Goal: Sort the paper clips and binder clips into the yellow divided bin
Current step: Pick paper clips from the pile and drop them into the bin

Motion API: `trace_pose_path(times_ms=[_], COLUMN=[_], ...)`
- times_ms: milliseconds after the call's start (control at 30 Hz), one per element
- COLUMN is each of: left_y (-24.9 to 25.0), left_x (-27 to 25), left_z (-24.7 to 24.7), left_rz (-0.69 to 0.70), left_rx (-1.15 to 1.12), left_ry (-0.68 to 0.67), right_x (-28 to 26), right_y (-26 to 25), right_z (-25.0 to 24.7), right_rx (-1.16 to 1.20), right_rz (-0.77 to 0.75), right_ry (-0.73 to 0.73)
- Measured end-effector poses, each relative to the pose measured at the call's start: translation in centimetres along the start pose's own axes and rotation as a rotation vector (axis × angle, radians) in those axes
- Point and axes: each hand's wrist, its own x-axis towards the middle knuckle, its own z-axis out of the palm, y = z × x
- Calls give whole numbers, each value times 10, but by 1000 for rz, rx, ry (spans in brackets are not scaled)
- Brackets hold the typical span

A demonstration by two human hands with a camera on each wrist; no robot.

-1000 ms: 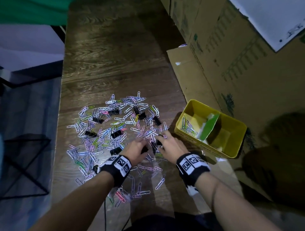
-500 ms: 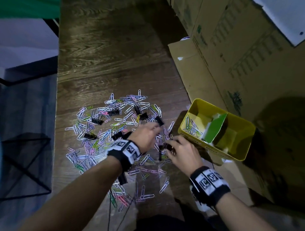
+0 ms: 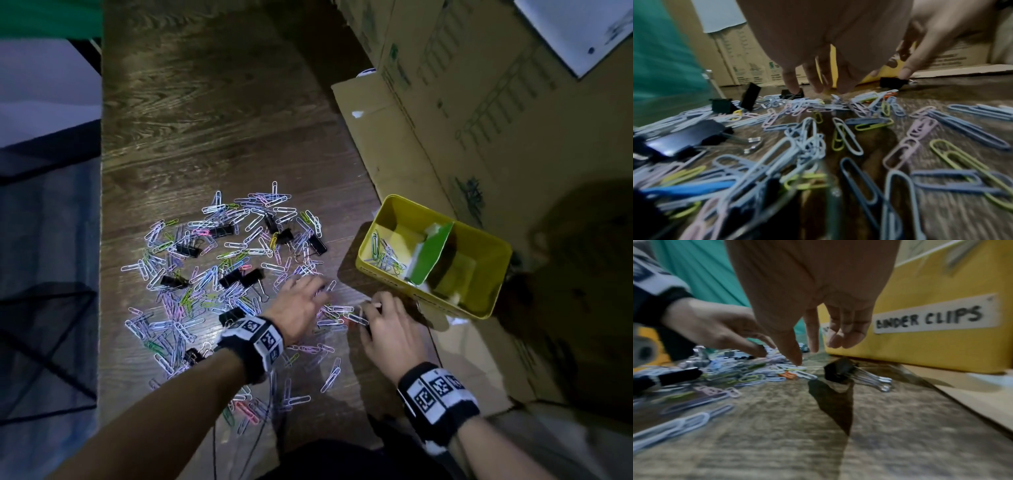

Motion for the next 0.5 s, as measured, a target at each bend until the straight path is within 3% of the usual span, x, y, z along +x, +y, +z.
trace_pose_path(times_ms=[67, 133, 200, 267, 400, 500], left_y=[-7, -11, -13, -11, -7, -10], left_x=[2, 7, 11, 10, 0, -8], left_z=[-2, -4, -4, -2, 2, 1], left_rz=[-90, -160, -152, -107, -87, -110], left_rx=[-23, -33, -17, -19, -90, -290], left_ry=[73, -8, -114, -137, -111, -24], right_x=[2, 7, 14, 19, 29, 34], right_y=[-13, -25, -33, -37, -35, -31], right_z=[4, 8, 12, 14, 21, 25], right_rx=[1, -3, -28, -17, 74, 124], right_rz=[-70, -86, -68, -61, -91, -108], right_ry=[38, -20, -95, -113, -144, -132])
